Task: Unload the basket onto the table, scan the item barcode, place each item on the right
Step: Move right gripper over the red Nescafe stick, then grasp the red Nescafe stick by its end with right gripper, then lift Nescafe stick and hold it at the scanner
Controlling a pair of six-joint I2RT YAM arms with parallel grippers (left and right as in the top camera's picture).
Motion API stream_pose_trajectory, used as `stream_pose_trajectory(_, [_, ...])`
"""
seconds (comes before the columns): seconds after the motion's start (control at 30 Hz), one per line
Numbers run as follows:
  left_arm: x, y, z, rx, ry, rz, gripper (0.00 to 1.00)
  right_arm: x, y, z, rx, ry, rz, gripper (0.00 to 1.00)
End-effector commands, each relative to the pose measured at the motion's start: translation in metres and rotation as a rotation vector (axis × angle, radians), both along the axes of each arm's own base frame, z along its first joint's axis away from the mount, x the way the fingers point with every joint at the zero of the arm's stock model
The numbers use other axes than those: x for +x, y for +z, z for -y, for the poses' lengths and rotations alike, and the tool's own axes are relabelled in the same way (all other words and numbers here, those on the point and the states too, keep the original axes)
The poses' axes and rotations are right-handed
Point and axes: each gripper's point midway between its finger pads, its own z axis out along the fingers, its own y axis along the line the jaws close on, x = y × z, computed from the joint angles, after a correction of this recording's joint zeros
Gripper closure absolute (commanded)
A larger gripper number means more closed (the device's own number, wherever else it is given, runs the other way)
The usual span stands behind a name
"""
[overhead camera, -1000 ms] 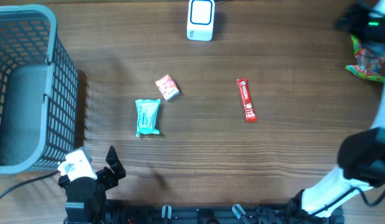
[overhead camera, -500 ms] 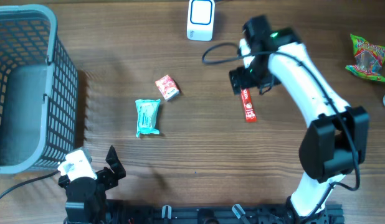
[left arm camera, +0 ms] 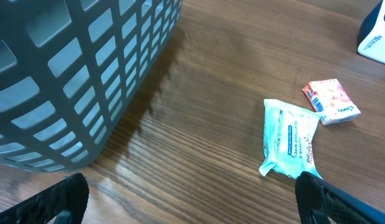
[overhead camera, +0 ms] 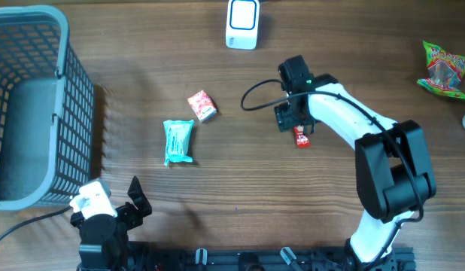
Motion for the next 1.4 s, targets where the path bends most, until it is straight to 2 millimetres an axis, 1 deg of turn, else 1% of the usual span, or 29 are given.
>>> stream_pose_trajectory(0.0, [0.0,-0.001,-0.002,0.001,0.015,0.001,0.0,-0.001,-0.013,0.002,-0.008,-0.011,0.014,0.18])
stream_pose_trajectory(0.1, [0.0,-0.001,-0.002,0.001,0.015,0.001,0.0,-0.001,-0.022,0.002,-0.004,-0.011,0.021,0.2])
stream_pose_trajectory(0.23, [0.0,-0.001,-0.002,0.001,0.015,0.001,0.0,-0.007,-0.041,-0.003,0.023,-0.005,-0.028,0.36])
stream_pose_trajectory(0.3, [0.0,-0.001,-0.002,0.001,0.015,0.001,0.0,-0.013,-0.051,-0.003,0.024,-0.005,-0.062,0.53])
stream_pose_trajectory(0.43, [0.0,-0.001,-0.002,0.001,0.015,0.002,0.0,-0.029,-0.08,-0.001,0.019,-0.017,-0.156,0.89])
stream_pose_trajectory(0.47, [0.0,-0.001,-0.002,0.001,0.015,0.001,0.0,-0.034,-0.085,0.001,0.012,-0.027,-0.178,0.94])
stream_pose_trajectory(0.53, [0.0,-0.001,-0.002,0.001,0.015,0.002,0.0,-0.04,-0.087,0.003,0.005,-0.053,-0.201,0.95])
stream_pose_trajectory(0.6, [0.0,-0.001,-0.002,0.001,0.015,0.002,0.0,-0.041,-0.075,-0.003,0.035,-0.087,-0.223,0.96])
stream_pose_trajectory(0.63, [0.0,-0.001,-0.002,0.001,0.015,0.001,0.0,-0.04,-0.066,-0.012,0.08,-0.084,-0.238,0.96])
stream_pose_trajectory(0.67, [0.0,-0.001,-0.002,0.001,0.015,0.001,0.0,-0.037,-0.051,-0.026,0.155,-0.078,-0.253,0.96])
stream_pose_trajectory(0.77, [0.0,-0.001,-0.002,0.001,0.015,0.001,0.0,-0.035,0.008,-0.076,0.422,-0.053,-0.325,0.96])
stream_pose_trajectory(0.83, [0.0,-0.001,-0.002,0.001,0.014,0.001,0.0,-0.041,0.051,-0.105,0.6,-0.062,-0.394,0.96])
stream_pose_trajectory(0.87, [0.0,-0.001,-0.002,0.001,0.015,0.002,0.0,-0.045,0.072,-0.117,0.68,-0.102,-0.435,0.96])
stream_pose_trajectory(0.9, [0.0,-0.001,-0.002,0.001,0.015,0.001,0.0,-0.048,0.089,-0.125,0.739,-0.161,-0.482,0.96])
stream_pose_trajectory(1.0, [0.0,-0.001,-0.002,0.001,0.014,0.001,0.0,-0.064,0.12,-0.139,0.834,-0.368,-0.641,0.96])
stream_pose_trajectory(1.07, [0.0,-0.001,-0.002,0.001,0.015,0.001,0.0,-0.069,0.13,-0.145,0.871,-0.473,-0.72,0.96])
stream_pose_trajectory(1.17, [0.0,-0.001,-0.002,0.001,0.015,0.001,0.0,-0.075,0.137,-0.148,0.88,-0.575,-0.803,0.96])
stream_pose_trajectory(1.27, [0.0,-0.001,-0.002,0.001,0.015,0.001,0.0,-0.078,0.141,-0.151,0.85,-0.78,-0.897,0.96])
stream_pose_trajectory(1.33, [0.0,-0.001,-0.002,0.001,0.015,0.001,0.0,-0.078,0.145,-0.155,0.854,-0.849,-0.938,0.96])
stream_pose_trajectory(1.37, [0.0,-0.001,-0.002,0.001,0.015,0.002,0.0,-0.078,0.147,-0.157,0.866,-0.853,-0.948,0.96])
